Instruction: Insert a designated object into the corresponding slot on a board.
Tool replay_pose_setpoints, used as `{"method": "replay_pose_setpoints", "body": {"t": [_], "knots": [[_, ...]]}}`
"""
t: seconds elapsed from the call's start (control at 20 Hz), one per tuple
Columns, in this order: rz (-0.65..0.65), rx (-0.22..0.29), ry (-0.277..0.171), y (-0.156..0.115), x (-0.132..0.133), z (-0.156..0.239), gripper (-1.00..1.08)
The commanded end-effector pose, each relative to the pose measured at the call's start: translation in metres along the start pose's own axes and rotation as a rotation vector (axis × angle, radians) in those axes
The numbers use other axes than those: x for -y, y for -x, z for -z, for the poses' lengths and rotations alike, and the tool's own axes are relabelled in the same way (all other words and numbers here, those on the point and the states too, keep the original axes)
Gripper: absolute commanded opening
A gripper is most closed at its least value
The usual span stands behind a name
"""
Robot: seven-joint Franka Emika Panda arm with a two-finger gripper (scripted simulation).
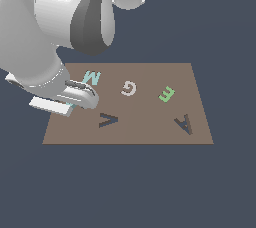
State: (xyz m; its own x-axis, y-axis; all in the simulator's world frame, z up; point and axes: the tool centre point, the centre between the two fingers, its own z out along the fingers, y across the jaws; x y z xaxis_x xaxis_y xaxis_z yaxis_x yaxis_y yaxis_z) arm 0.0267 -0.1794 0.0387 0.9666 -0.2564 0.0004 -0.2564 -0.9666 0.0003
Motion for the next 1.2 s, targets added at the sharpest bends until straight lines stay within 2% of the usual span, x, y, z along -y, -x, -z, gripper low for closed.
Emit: {"method": "replay_pose_setpoints", "body": {"t": [0.0, 0.1, 0.15, 1.15], "knots": [[0.0, 0.001, 0.0, 0.0, -0.0001, -0.0072, 1.0], [0.0, 0.001, 0.0, 0.0, -0.0001, -0.0089, 1.0], [0.0, 0.001, 0.0, 0.0, -0.0001, -0.0089, -1.0], [0.02, 0.001, 0.0, -0.0015, 0.0005, -0.0055, -1.0]]}}
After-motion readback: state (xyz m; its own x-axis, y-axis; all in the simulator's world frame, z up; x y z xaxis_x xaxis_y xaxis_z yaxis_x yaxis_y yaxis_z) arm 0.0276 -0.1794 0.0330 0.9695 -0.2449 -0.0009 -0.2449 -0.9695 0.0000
